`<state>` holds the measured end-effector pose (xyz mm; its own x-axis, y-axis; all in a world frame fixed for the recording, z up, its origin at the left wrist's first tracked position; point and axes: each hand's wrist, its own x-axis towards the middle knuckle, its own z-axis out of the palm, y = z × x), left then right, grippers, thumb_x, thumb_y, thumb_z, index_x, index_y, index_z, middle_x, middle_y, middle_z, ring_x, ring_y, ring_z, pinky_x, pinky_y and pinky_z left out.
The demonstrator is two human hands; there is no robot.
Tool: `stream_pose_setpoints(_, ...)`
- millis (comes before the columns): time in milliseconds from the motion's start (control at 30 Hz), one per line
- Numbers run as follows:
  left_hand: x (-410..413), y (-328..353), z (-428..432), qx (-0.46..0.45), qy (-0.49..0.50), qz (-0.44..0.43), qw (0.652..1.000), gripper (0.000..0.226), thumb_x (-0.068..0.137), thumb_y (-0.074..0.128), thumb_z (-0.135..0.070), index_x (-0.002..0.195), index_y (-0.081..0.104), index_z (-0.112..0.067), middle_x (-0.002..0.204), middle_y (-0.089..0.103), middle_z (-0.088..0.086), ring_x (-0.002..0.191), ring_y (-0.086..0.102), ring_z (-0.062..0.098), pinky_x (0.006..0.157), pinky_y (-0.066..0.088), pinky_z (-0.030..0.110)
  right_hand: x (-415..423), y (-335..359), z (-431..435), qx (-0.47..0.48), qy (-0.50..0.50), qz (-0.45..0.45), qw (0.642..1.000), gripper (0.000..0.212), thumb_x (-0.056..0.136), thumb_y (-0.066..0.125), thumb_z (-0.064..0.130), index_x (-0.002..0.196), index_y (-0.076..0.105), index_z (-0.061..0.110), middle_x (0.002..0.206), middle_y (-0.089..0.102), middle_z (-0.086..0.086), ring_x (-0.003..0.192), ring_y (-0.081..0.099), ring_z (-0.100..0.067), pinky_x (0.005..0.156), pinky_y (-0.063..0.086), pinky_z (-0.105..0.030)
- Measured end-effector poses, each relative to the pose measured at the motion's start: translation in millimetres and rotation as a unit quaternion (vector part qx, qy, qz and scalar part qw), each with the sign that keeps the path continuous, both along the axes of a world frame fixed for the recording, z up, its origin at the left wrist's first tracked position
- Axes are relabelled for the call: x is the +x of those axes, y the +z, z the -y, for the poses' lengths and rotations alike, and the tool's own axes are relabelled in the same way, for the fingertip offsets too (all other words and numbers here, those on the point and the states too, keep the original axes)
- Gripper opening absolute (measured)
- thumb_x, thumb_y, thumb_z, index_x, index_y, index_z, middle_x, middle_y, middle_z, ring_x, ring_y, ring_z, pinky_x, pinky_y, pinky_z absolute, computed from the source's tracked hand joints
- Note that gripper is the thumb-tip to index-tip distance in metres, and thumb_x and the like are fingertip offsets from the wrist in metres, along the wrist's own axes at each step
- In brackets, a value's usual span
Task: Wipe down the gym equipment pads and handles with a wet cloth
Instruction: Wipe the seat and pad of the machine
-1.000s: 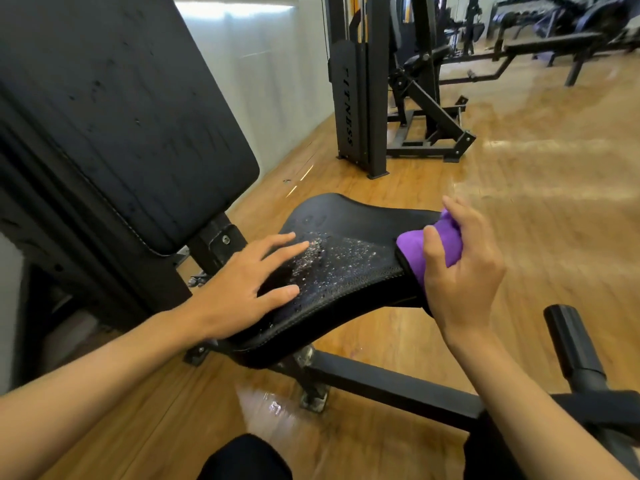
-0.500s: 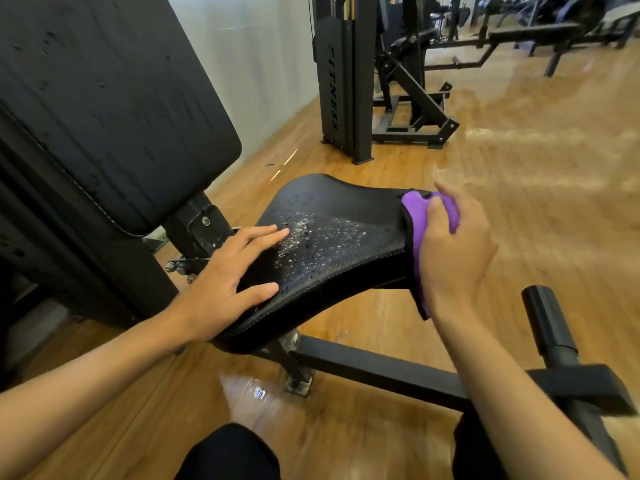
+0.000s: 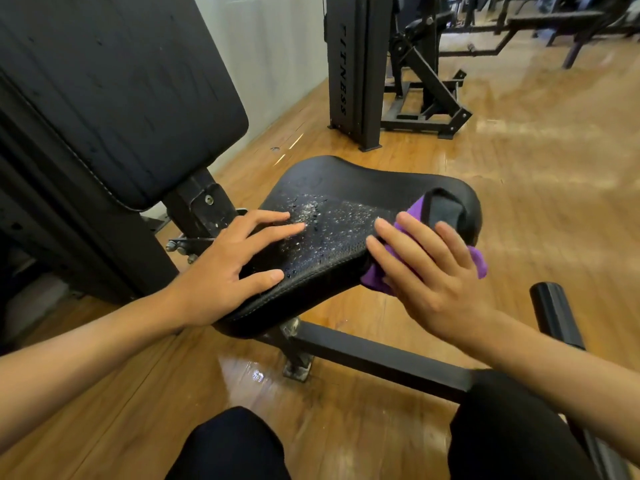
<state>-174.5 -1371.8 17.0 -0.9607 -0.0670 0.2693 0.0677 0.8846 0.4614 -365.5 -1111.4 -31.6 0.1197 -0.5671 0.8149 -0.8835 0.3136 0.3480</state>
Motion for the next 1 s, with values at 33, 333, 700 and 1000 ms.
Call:
stream_pose_setpoints(33, 0, -1, 0, -0.004, -0.002, -0.002, 1.0, 0.059, 0.098, 0.048, -0.055, 0.155, 0.043, -0.039, 0.158, 0.036, -0.013, 0.149, 0.032, 0.018, 0.12, 0.029, 0.058, -20, 8, -16, 0.069, 0.015, -0.081, 0.994, 0.056, 0.097, 0.064, 0.009, 0.151, 0.049, 0.01, 0.157, 0.045, -0.013, 0.146, 0.041, -0.032, 0.123, 0.026, -0.045)
stream_pose_setpoints(333, -1, -2, 2, -0.024, -0.011, -0.011, 1.0, 0.054, 0.098, 0.047, -0.053, 0.15, 0.049, -0.037, 0.156, 0.041, -0.008, 0.143, 0.037, 0.019, 0.114, 0.031, 0.062, -4, 51, 8, 0.335, 0.055, -0.205, 0.918, 0.06, 0.107, 0.033, 0.006, 0.163, 0.013, 0.011, 0.17, 0.013, -0.016, 0.156, 0.015, -0.035, 0.126, 0.012, -0.047)
stream_pose_setpoints(700, 1, -3, 2, -0.007, -0.008, -0.017, 1.0, 0.052, 0.098, 0.049, -0.054, 0.148, 0.051, -0.04, 0.151, 0.043, -0.01, 0.139, 0.039, 0.018, 0.115, 0.031, 0.056, -29, 69, -8, 0.364, 0.103, -0.222, 0.899, 0.058, 0.105, 0.034, -0.004, 0.161, 0.018, 0.001, 0.169, 0.016, -0.017, 0.155, 0.019, -0.034, 0.127, 0.019, -0.048)
stream_pose_setpoints(1000, -1, -2, 4, -0.005, -0.032, -0.024, 0.999, 0.053, 0.1, 0.047, -0.048, 0.149, 0.054, -0.031, 0.15, 0.045, -0.004, 0.133, 0.043, 0.02, 0.114, 0.032, 0.049, -38, 77, -15, 0.394, 0.117, -0.204, 0.889, 0.06, 0.104, 0.024, 0.003, 0.163, 0.011, 0.008, 0.17, 0.012, -0.015, 0.156, 0.011, -0.03, 0.126, 0.014, -0.045)
